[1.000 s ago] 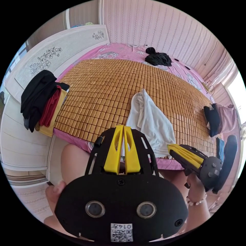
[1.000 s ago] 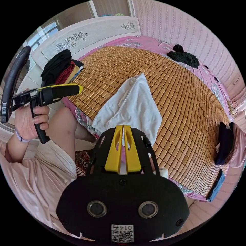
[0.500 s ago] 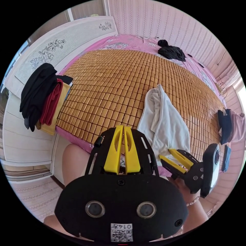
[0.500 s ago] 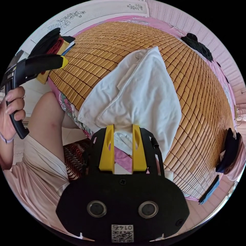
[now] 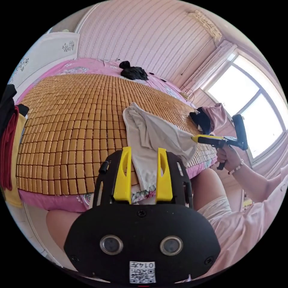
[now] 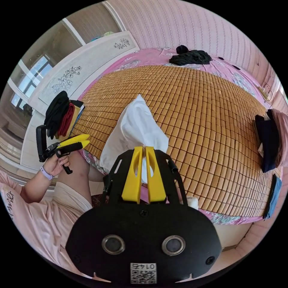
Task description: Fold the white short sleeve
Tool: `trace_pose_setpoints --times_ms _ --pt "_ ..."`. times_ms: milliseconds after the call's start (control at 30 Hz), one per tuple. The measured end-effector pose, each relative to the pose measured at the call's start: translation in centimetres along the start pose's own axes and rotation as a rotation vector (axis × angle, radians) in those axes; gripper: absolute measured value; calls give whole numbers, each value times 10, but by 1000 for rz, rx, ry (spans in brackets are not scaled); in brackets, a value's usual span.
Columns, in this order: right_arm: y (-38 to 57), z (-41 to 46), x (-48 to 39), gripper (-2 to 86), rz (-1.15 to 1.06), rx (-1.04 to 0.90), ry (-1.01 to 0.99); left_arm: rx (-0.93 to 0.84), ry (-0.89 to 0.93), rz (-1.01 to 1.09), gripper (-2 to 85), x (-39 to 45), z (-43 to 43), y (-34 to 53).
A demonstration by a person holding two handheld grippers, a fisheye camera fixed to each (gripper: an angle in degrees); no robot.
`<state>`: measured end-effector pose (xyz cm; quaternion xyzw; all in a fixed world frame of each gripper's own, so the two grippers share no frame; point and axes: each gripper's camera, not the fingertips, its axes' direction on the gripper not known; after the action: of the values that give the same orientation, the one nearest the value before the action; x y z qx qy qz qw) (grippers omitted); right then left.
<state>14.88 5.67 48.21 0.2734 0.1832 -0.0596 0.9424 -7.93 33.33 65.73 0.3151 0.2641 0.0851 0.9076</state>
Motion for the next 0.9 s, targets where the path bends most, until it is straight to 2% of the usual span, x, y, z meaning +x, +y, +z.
trace_pose_setpoints --times_ms 100,233,433,600,733,833,900 --pt "4 -9 25 37 84 8 112 -131 -24 -1 143 1 15 7" --pt "9 -12 35 102 100 -14 89 -234 -74 22 147 9 30 11" --pt "16 -15 41 144 45 -75 147 -297 -148 76 138 26 23 16" --pt "16 -10 62 126 63 -133 228 -340 -158 95 124 37 14 28" --pt "20 -9 92 24 158 -246 266 -354 -197 131 79 51 9 36" --pt "34 -38 107 1 166 -211 192 -353 -275 179 45 62 1 46" --pt "51 -74 117 -5 167 -164 111 -352 -254 156 15 62 -6 49"
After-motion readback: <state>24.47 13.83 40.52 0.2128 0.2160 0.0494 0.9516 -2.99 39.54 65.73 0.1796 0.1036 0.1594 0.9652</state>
